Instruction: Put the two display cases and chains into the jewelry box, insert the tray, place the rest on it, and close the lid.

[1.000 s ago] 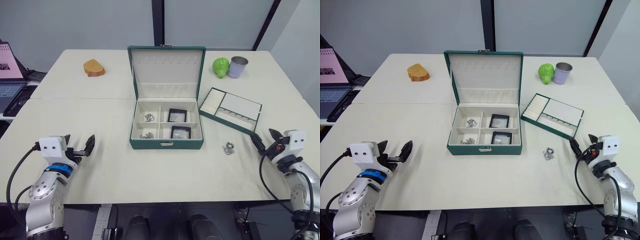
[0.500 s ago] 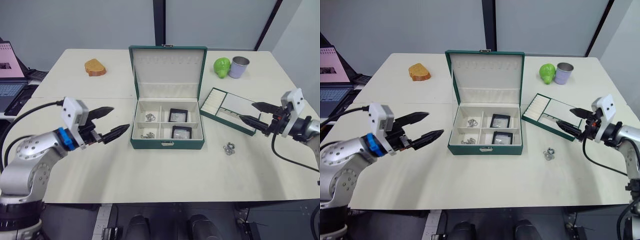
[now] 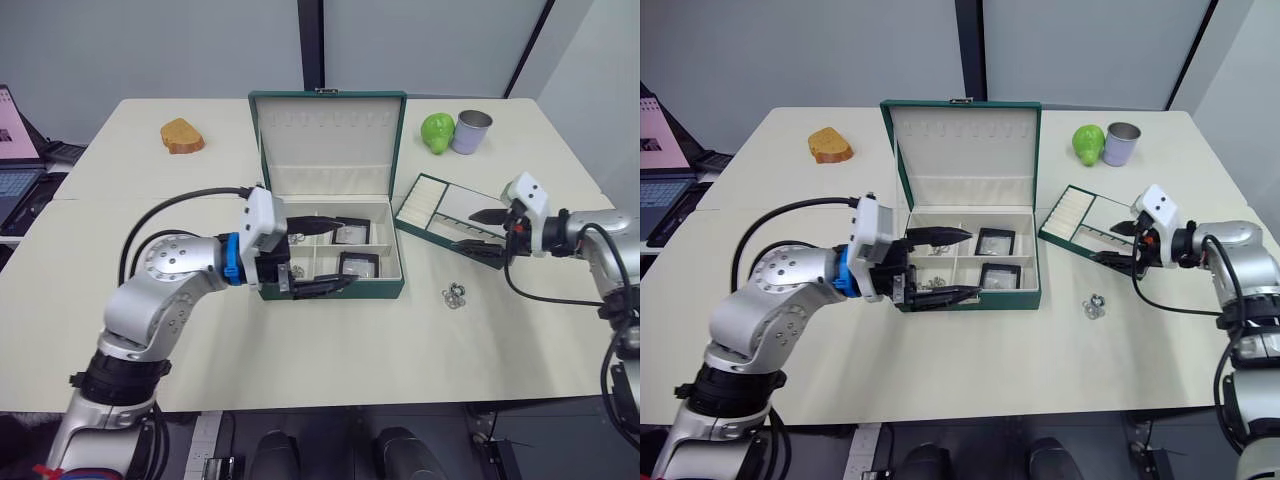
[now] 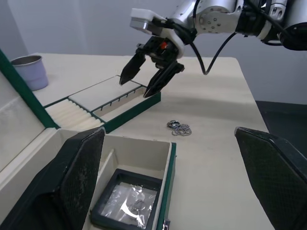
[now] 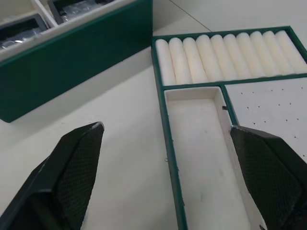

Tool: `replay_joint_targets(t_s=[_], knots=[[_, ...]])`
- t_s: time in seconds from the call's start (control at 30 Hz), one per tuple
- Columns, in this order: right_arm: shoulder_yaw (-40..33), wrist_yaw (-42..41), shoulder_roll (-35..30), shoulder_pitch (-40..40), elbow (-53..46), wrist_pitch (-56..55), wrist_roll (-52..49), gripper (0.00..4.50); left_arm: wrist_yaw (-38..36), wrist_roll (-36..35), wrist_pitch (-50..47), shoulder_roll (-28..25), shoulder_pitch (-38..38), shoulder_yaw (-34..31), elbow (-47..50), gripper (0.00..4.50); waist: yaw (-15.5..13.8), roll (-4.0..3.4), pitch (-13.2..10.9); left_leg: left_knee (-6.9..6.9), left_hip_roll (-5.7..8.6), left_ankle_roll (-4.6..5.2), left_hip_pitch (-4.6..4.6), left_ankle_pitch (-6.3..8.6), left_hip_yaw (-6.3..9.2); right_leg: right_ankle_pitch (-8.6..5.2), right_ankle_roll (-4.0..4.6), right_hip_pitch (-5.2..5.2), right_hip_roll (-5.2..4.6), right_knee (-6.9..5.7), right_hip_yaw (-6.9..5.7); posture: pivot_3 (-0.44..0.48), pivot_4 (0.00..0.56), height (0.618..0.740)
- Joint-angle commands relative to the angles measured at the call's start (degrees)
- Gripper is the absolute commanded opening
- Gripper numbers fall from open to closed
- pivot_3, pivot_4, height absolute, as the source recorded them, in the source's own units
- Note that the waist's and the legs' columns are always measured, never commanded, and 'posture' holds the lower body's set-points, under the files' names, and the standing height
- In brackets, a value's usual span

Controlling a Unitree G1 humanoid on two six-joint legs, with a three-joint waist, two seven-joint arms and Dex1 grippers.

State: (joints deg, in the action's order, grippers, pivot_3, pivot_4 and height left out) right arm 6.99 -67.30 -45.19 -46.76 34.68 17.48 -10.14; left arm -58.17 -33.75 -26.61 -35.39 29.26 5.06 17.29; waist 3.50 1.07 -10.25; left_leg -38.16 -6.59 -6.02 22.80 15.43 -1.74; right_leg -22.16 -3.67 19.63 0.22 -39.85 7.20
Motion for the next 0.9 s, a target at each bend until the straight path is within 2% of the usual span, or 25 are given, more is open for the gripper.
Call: replay_joint_targets(t_s=[0.03, 0.43, 0.7, 0.9], knots=[[0.4, 0.2, 1.7, -3.4, 6.4, -4.0, 2.8, 4.45, 0.4, 0.9, 1.0, 2.1, 1.5, 1.0, 0.2, 4.50, 0.1, 0.00, 0.0, -0.01, 0.00, 0.00, 0.00, 0.00, 0.00, 0.00, 0.00, 0.00, 0.00, 0.00, 0.00, 0.000, 0.150, 0.740], [0.4, 1.2, 5.9, -5.1, 14.3, -9.0, 7.5, 4.45, 4.5, 7.3, 7.2, 7.1, 2.8, 0.8, -3.1, 4.50, 0.3, 0.00, 0.0, -0.03, 0.00, 0.00, 0.00, 0.00, 0.00, 0.00, 0.00, -0.02, -0.01, -0.02, -0.03, 0.000, 0.150, 0.740], [-0.2, 2.5, 6.5, -5.7, 16.2, -10.8, 8.4, 1.96, 4.8, 7.6, 7.0, 8.0, 2.8, 1.3, -3.2, 4.50, 0.3, 0.00, 0.0, -0.02, -0.01, -0.01, 0.00, 0.00, 0.00, 0.00, 0.00, -0.03, -0.01, -0.03, -0.03, 0.000, 0.150, 0.740], [-0.6, 2.8, 6.7, -5.7, 16.9, -11.9, 8.9, 0.68, 5.1, 7.5, 6.5, 8.7, 3.2, 1.2, -3.2, 4.50, 0.3, 0.00, 0.0, -0.01, -0.01, -0.01, -0.01, 0.00, 0.00, 0.00, 0.00, -0.04, -0.01, -0.03, -0.04, 0.000, 0.150, 0.740]])
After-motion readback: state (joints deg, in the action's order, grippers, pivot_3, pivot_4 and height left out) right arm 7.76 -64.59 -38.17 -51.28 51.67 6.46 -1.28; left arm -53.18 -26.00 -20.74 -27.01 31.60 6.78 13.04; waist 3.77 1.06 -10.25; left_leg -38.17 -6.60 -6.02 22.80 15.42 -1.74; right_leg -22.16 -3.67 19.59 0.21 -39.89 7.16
